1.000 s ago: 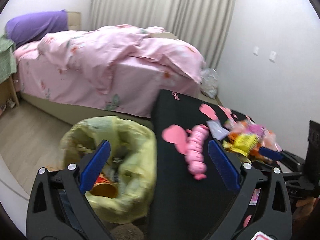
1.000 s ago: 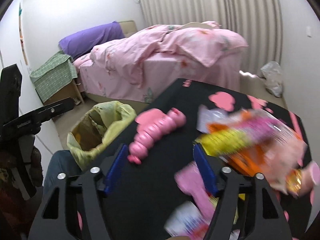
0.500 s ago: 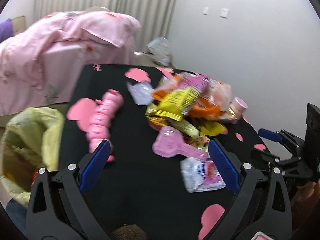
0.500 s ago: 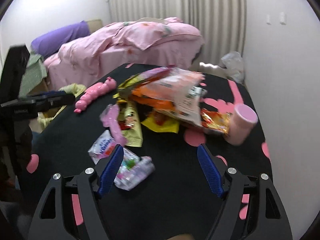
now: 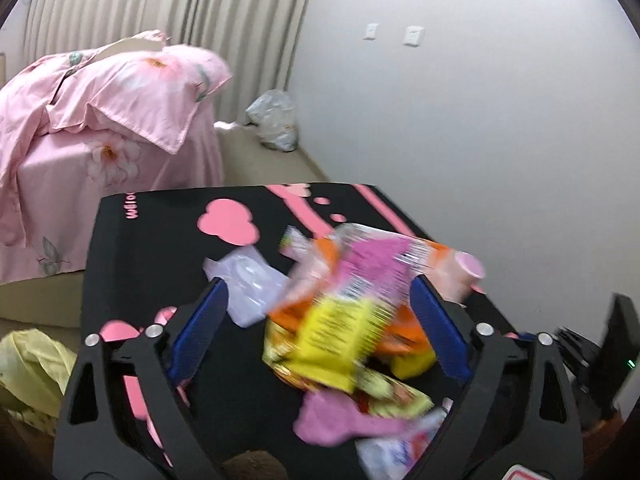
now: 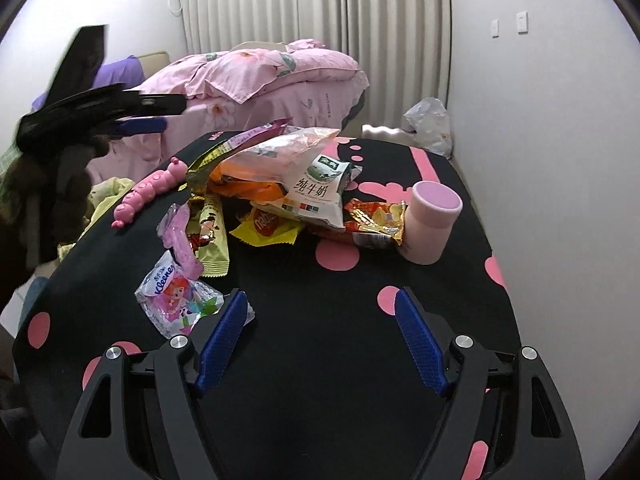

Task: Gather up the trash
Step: 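Return the left gripper to the table and grasp a clear plastic packet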

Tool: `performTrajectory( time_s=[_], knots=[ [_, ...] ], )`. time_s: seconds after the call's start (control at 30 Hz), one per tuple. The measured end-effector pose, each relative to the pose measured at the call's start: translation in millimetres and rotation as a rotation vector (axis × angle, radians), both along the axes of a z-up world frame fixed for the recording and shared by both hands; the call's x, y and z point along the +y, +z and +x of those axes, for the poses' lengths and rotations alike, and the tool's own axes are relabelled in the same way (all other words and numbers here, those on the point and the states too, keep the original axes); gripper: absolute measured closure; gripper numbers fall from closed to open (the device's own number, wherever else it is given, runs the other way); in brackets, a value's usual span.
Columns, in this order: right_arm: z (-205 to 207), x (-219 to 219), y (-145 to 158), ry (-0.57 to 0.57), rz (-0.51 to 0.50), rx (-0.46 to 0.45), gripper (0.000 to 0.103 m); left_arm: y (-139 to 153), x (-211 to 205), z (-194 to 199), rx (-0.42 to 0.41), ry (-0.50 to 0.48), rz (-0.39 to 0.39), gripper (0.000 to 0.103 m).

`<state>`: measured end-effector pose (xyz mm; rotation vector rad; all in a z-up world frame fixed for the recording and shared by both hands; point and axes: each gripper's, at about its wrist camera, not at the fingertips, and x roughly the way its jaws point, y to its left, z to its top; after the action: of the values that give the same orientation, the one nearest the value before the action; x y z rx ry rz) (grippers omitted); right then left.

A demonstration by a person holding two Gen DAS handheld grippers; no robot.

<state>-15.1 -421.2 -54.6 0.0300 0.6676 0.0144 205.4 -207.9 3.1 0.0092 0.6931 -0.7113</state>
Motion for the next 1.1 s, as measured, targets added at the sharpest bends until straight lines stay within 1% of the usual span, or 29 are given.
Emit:
performTrajectory(
  time_s=[0.07,0.1,0.17,0.2,0.23,0.27,0.3,0.37,0.4,0.47,0.53,0.57,0.6,0.63,0.7,0.77,0.8,0.83,0.9,0.93,1.0,1.03,1.1],
  knots=[
    [3.4,-0.1,0.8,0.005,-0.001,0.006,0.03,-7.1,3.4,19.7,0.049,0.052,0.006,0.018],
    [6.4,-0.2,0.2,0.006,-0.001,0.013,0.03,-13.1,5.3,36.3,0.094,0.097,0.008,0.022],
    [11.7,1.6,-0.2,0.015,0.01,0.026,0.03,-21.3,9.2,60.3,0.15,0.148,0.005,0.026],
    [15.1,3.8,-1.1,0.026,0.019,0.038,0.03,-29.8,10.5,79.1,0.205,0.187,0.013,0.027],
    [16.9,6.2,-1.3,0.029,0.02,0.042,0.03,-36.4,10.9,88.3,0.241,0.2,0.018,0.027],
    [17.9,9.2,-1.3,0.033,0.016,0.041,0.03,-43.8,10.6,98.0,0.279,0.211,0.026,0.033],
    [18.3,11.8,-1.1,0.034,0.009,0.039,0.03,-52.0,8.2,107.4,0.314,0.222,0.054,0.041],
    [19.2,17.2,-2.0,0.036,-0.015,0.035,0.03,-62.3,1.3,115.3,0.327,0.224,0.118,0.047],
    [20.3,18.3,-2.8,0.037,-0.019,0.037,0.03,-68.6,-3.7,117.9,0.331,0.214,0.155,0.047],
    [24.0,19.3,-6.2,0.039,-0.019,0.051,0.03,-68.9,-7.4,117.7,0.317,0.216,0.176,0.049],
    [27.1,21.0,-8.9,0.045,-0.012,0.06,0.03,-69.8,-10.9,116.9,0.343,0.179,0.161,0.066],
    [28.4,22.6,-9.6,0.05,-0.012,0.062,0.03,-71.5,-12.3,114.6,0.343,0.172,0.176,0.084],
    [28.9,25.0,-9.7,0.055,-0.015,0.059,0.03,-71.5,-13.1,113.0,0.333,0.172,0.189,0.093],
    [29.6,27.1,-9.3,0.059,-0.019,0.055,0.03,-69.8,-11.4,109.0,0.32,0.163,0.18,0.097],
    [27.7,32.0,-7.4,0.075,-0.025,0.042,0.03,-57.5,0.4,95.3,0.283,0.169,0.133,0.1],
    [25.7,33.5,-6.2,0.089,-0.014,0.037,0.03,-45.6,12.3,83.6,0.248,0.17,0.112,0.101],
    [24.7,33.4,-6.2,0.094,-0.008,0.036,0.03,-33.9,23.1,69.3,0.21,0.174,0.103,0.101],
    [23.8,33.1,-6.1,0.104,0.001,0.035,0.03,-26.8,30.5,60.7,0.192,0.171,0.093,0.101],
    [22.8,33.4,-6.4,0.119,0.012,0.035,0.03,-9.4,49.5,40.0,0.169,0.157,0.053,0.101],
    [22.2,34.6,-6.7,0.126,0.013,0.038,0.03,-2.8,53.2,36.4,0.166,0.156,0.042,0.101],
    [21.4,39.1,-6.7,0.142,0.007,0.04,0.03,5.3,70.1,21.7,0.194,0.136,0.009,0.101],
    [20.3,41.1,-6.8,0.15,0.004,0.039,0.03,6.2,74.6,20.1,0.229,0.119,-0.007,0.101],
    [18.5,47.7,-6.1,0.173,-0.013,0.038,0.03,0.0,90.9,4.8,0.302,0.088,-0.034,0.101]
  ],
)
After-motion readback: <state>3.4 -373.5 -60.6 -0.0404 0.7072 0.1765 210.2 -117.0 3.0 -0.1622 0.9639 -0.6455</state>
